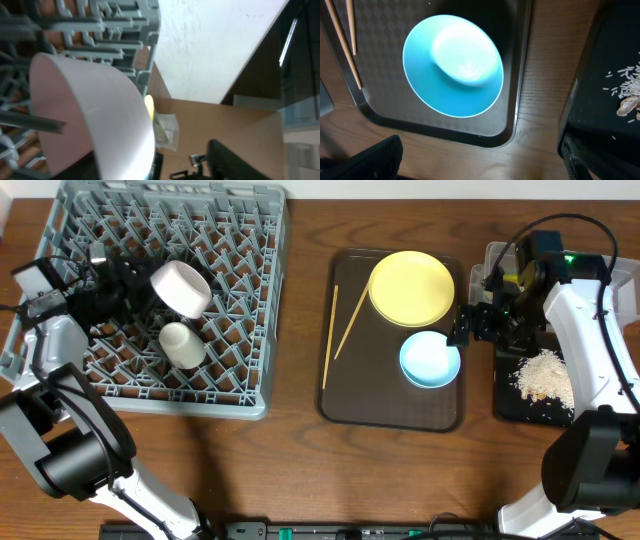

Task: Sort waste into correct bins and load items into the dishwasher
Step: 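Set the white bowl into the dish rack and open the left gripper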

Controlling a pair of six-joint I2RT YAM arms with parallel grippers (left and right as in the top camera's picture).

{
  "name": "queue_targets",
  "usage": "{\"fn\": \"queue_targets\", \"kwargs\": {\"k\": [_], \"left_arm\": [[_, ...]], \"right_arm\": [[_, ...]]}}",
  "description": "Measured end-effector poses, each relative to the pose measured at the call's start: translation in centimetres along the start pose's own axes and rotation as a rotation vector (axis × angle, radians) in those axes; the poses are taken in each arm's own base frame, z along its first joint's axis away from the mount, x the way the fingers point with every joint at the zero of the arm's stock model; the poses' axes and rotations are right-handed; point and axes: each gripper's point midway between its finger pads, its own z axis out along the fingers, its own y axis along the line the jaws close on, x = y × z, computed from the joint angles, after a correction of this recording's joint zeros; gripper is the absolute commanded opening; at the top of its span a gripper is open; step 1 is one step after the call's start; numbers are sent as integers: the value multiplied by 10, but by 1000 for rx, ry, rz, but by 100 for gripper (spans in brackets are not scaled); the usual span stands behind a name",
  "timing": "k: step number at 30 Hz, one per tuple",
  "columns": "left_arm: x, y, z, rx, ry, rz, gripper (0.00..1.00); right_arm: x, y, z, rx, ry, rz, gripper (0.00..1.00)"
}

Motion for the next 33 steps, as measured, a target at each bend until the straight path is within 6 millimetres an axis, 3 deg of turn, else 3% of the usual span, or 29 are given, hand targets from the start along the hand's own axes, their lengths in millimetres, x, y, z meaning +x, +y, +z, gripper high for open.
{"fn": "queue_targets", "kwargs": {"k": [7,18,26,29,33], "left_arm": [[-4,4,-1,-21,-22,9,87],[-18,20,-21,-82,-99,13,90],[-14,40,-31,-192,-125,32,97],[-16,24,-38,-216,-156,115,97],[-10,-24,-51,-225,-214,258,97]], "right_arm": [[1,0,0,1,3,1,99],[2,0,0,1,7,2,99],[2,0,0,1,6,2,99],[2,0,0,1,7,2,99],[2,0,0,1,7,2,99]]}}
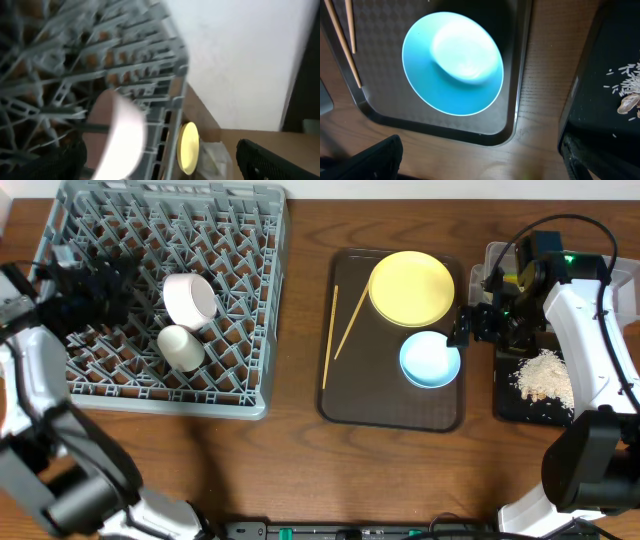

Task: Sort waste into correct bins and load items into the dishwasher
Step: 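Set the white bowl into the dish rack and open the left gripper, then move the left gripper over to the light-blue bowl on the tray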

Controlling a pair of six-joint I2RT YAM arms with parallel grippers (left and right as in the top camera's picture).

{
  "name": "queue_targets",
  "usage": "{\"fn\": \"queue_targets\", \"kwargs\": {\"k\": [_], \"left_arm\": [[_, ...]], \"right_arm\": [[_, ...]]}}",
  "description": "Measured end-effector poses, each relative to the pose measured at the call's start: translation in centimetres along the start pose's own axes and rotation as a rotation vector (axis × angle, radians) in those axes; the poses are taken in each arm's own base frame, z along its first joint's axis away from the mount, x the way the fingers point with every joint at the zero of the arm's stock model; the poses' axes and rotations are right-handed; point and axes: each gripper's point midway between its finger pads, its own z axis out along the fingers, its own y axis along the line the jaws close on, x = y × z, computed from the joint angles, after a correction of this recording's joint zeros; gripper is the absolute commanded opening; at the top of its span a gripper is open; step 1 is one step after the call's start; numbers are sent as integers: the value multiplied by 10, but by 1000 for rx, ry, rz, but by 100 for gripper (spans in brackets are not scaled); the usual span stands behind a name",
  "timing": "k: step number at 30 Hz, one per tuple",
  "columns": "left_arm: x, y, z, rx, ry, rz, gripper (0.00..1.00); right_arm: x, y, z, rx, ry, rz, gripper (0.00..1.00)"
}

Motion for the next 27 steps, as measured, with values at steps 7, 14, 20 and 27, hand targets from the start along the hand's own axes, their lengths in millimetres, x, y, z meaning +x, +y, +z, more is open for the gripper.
{"fn": "queue_targets", "kwargs": {"k": [7,14,20,27], "left_arm": [[26,-72,-11,8,-3,143,98],[93,-99,42,-65,153,243,98],[165,-121,85,-143,281,410,98],[250,-147,111,-179,397,610,98]], "right_arm": [[0,0,0,0,-1,0,99],[4,-13,-1,68,13,43,99],[11,-43,-6,181,29,142,99],[14,-87,-17,251,16,308,99]]}}
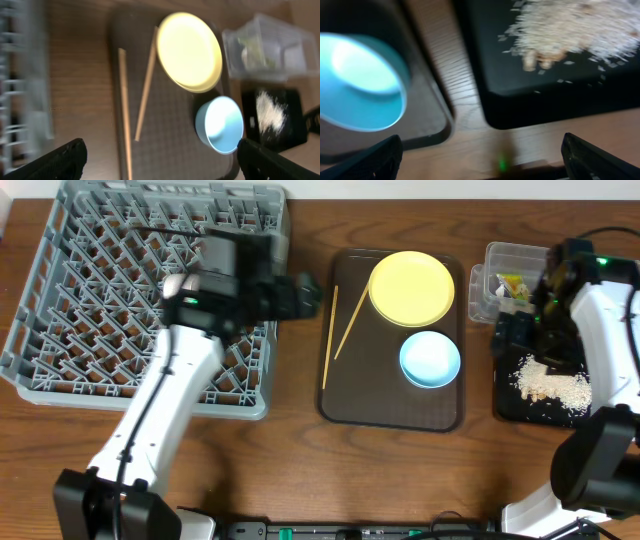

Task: Sort waste into correct bins and load items into the dishwasher
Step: 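Move the left gripper over to the light-blue bowl on the tray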

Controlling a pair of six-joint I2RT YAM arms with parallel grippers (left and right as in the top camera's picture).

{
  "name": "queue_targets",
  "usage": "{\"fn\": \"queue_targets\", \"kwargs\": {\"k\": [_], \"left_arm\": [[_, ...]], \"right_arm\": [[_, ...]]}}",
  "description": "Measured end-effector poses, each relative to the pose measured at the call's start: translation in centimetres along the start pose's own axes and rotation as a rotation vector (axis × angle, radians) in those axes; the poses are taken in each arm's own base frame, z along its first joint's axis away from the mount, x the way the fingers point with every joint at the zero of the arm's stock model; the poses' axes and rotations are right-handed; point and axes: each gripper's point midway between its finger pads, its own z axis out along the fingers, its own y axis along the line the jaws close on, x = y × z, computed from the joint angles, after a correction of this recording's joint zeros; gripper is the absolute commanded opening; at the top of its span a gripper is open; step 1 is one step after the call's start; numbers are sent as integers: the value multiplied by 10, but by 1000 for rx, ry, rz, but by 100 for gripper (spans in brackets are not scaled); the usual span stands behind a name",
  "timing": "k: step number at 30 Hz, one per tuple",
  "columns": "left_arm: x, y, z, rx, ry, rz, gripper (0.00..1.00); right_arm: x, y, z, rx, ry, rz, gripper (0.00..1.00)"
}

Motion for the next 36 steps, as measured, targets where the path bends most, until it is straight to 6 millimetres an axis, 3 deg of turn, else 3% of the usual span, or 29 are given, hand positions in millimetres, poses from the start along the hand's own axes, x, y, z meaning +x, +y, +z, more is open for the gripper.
{"fn": "queue_targets", "kwargs": {"k": [8,15,25,32,36], "left_arm": [[48,-66,52,37,103,172,98],[92,-107,103,48,155,301,98],[138,-145,135,-44,103,520,98],[178,-152,158,-55,158,751,98],[185,-157,166,-40,155,844,98]], "right_arm": [[-6,-45,0,2,5,197,99],[-7,-59,0,-18,10,265,99],[-7,-57,0,-30,13,266,99],[-7,-57,0,-30,13,267,99],[-6,-57,0,-30,13,268,99]]}}
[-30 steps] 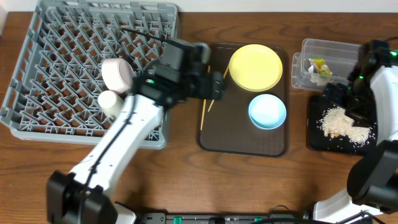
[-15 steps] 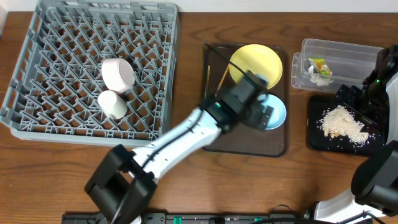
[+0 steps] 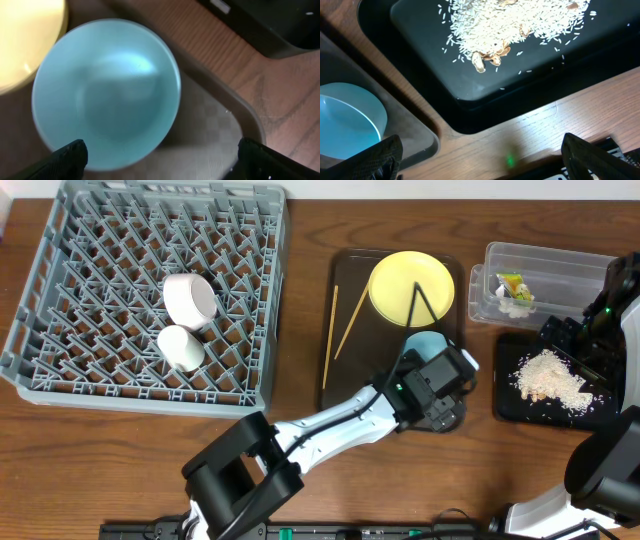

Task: Sort waste into correct bins and load items into the dishwasher
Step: 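Move the left gripper over to the light-blue bowl on the tray, then close the left gripper on the light-blue bowl rim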

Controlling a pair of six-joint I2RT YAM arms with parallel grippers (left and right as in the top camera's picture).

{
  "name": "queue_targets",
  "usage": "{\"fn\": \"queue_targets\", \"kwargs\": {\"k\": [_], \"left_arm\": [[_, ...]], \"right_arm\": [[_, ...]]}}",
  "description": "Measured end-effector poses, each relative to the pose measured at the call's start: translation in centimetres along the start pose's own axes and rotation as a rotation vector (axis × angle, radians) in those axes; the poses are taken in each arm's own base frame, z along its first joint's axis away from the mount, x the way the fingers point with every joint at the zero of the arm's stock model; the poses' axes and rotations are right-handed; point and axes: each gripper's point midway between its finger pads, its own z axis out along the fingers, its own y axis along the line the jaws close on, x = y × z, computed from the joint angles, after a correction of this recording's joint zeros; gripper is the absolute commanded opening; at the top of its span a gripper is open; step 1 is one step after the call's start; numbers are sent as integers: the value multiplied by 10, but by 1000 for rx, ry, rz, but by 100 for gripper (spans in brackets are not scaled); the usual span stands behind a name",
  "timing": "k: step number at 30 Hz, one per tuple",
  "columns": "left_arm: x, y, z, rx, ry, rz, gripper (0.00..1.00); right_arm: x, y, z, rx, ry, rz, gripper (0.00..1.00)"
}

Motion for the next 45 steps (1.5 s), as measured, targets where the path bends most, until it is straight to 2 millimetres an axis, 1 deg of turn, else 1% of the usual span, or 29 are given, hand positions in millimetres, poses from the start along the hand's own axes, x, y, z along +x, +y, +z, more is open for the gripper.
{"fn": "queue_targets", "kwargs": {"k": [3,5,8,10,14,15,16,17,19,22,25,29,33,36,38,42,45], "left_arm": [[-2,0,4,-6,-12,31,95],[1,1,8,-9,-4,44,93],[11,0,19,-13,26,57,92],[19,0,27,-14,50,63,88],[32,0,39,-15,88,78,75],[33,0,40,-16,90,78,66],[33,0,40,-17,90,75,61],[33,1,40,-22,90,76,54],[33,3,40,-33,92,80,47],[38,7,39,-54,113,87,40],[41,14,38,-93,127,91,37],[44,23,37,-142,141,96,38],[46,27,34,-165,151,100,38],[43,29,30,-174,143,99,37],[39,30,25,-177,132,96,33],[29,34,16,-185,105,86,32],[27,40,12,-191,102,77,31]], "right_arm": [[0,0,0,0,1,0,99],[1,0,0,1,3,0,99],[1,0,0,1,4,0,99],[1,0,0,1,4,0,99],[1,0,0,1,4,0,99],[1,0,0,1,4,0,99],[1,0,0,1,4,0,99],[1,0,0,1,4,0,99],[1,0,0,1,4,0,99],[1,0,0,0,4,0,99],[1,0,0,-1,4,0,99],[1,0,0,-2,5,0,99],[1,0,0,-2,5,0,99],[1,0,0,-2,5,0,99],[1,0,0,-2,5,0,99],[1,0,0,-2,5,0,99],[1,0,0,-2,5,0,99]]}}
